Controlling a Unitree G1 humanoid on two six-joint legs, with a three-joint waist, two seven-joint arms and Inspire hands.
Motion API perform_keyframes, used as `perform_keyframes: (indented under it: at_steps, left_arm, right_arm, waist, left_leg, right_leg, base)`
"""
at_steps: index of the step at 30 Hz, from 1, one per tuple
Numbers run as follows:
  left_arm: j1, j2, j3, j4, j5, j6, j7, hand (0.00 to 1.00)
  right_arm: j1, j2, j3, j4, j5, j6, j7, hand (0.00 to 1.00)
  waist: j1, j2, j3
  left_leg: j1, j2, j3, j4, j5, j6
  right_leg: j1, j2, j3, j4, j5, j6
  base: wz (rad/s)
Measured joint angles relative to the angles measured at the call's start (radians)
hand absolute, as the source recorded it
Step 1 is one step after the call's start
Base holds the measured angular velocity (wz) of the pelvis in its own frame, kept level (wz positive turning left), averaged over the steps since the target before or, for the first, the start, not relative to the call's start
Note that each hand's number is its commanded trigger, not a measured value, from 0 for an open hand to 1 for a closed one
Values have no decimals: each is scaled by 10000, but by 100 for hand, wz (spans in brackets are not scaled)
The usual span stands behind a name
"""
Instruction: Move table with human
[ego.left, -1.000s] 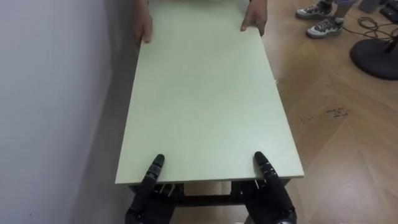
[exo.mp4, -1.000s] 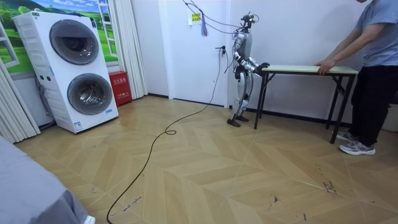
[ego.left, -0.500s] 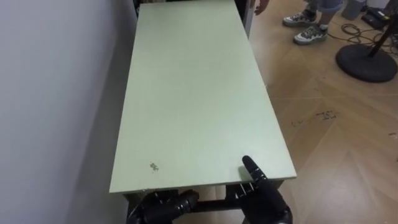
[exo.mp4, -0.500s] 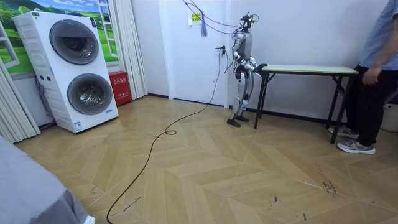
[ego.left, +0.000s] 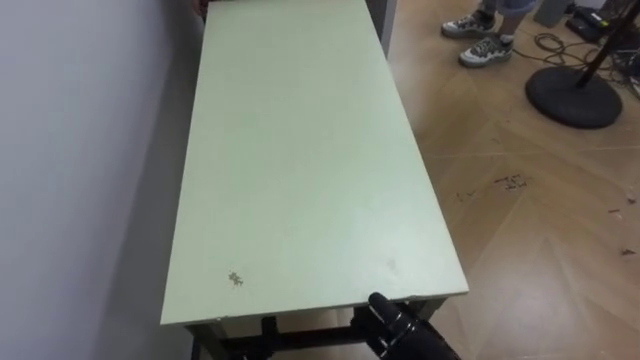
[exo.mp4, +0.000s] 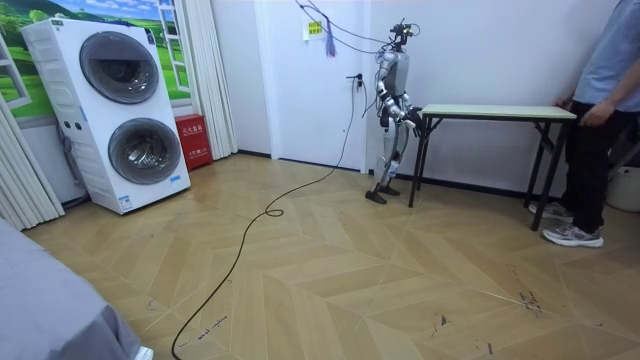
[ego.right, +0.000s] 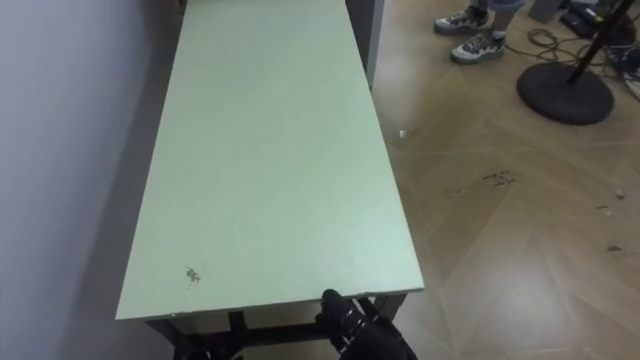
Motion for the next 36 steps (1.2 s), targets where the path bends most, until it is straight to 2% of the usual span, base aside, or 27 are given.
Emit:
perform_keyframes:
  at_steps: [4, 6, 10, 14, 19, 22, 25, 27, 30, 34, 36]
  left_arm:
    - [-120, 0, 180, 309, -7, -1, -268, 0]
    - [-379, 3, 205, 766, -12, -9, -399, 0]
    - [-492, 15, 182, 1007, -5, -52, -429, 0]
    - [-490, 24, 216, 1284, -16, -271, -564, 0]
    - [-849, 24, 310, 2197, 58, -563, -596, 0]
    - [-898, 23, 366, 2421, 172, -708, -440, 0]
    - [-837, 17, 471, 2678, 845, -862, -76, 0]
    - [-854, 10, 589, 3094, 1609, -979, 319, 0]
    - [-869, -1, 785, 3615, 2506, -1114, 921, 0]
    - [-778, -52, 1069, 3639, 3598, -1150, 1424, 0]
    - [-811, -127, 1262, 3774, 4081, -1324, 1807, 0]
  right_arm:
    - [-33, -67, 47, 280, -1166, 270, 683, 0]
    - [-132, -90, 100, 346, -1643, 404, 1252, 0]
    - [-296, -254, 147, 625, -2388, 424, 1987, 0]
    - [-389, -354, 81, 1066, -2709, 404, 2485, 0]
    - [-689, -361, -9, 1879, -2852, 318, 2646, 0]
    - [-845, -363, -266, 2432, -2838, 127, 2385, 0]
    - [-932, -298, -751, 2864, -3116, -150, 1894, 0]
    - [-1106, -274, -887, 3498, -3355, -482, 1311, 0]
    - [-1351, -232, -913, 4159, -3493, -762, 568, 0]
    - [-1443, -173, -1160, 4594, -4150, -953, -184, 0]
    - [-1446, -135, -1211, 5088, -4388, -1122, -661, 0]
  waist:
    - [40, -11, 3]
    - [84, -3, 10]
    - [22, 18, 42]
    - [-5, -31, 58]
    - [-8, -100, 48]
    - [-26, -148, 29]
    - [-62, -146, 39]
    - [-61, -163, 32]
    - [-76, -169, 44]
    - [-126, -188, 31]
    - [-115, -218, 25]
  left_leg:
    - [-41, -13, -19, -5, -5, 6]
    - [-32, -13, -39, 0, -7, 2]
    - [-24, -20, -189, 72, -47, -12]
    - [79, -20, -304, 59, -60, -36]
    - [77, -9, -333, 61, -70, -61]
    - [154, -27, -370, 64, -89, -61]
    - [313, -26, -393, 5, -95, -63]
    - [480, -35, -396, -69, -104, -77]
    - [539, -30, -439, -85, -117, -101]
    - [539, -55, -593, -67, -118, -104]
    - [631, -66, -591, -118, -116, -104]
  right_leg:
    - [56, -1, -85, -131, 0, 0]
    - [92, -3, -161, -145, -1, 1]
    - [211, -39, -627, -241, -2, 1]
    - [346, -16, -638, -307, -3, 2]
    - [432, 29, -602, -325, -3, 0]
    - [589, 38, -608, -482, 0, -4]
    - [721, 47, -609, -531, 0, -4]
    - [897, 65, -575, -680, 7, -12]
    - [1059, 78, -641, -693, 7, -12]
    - [1038, 80, -800, -724, 11, -17]
    - [1207, 82, -844, -868, 10, -16]
  base:
    - [0]
    - [4]
    - [11]
    - [7]
    - [1]
    - [4]
    - [0]
    - [0]
    - [2]
    - [13]
    - [0]
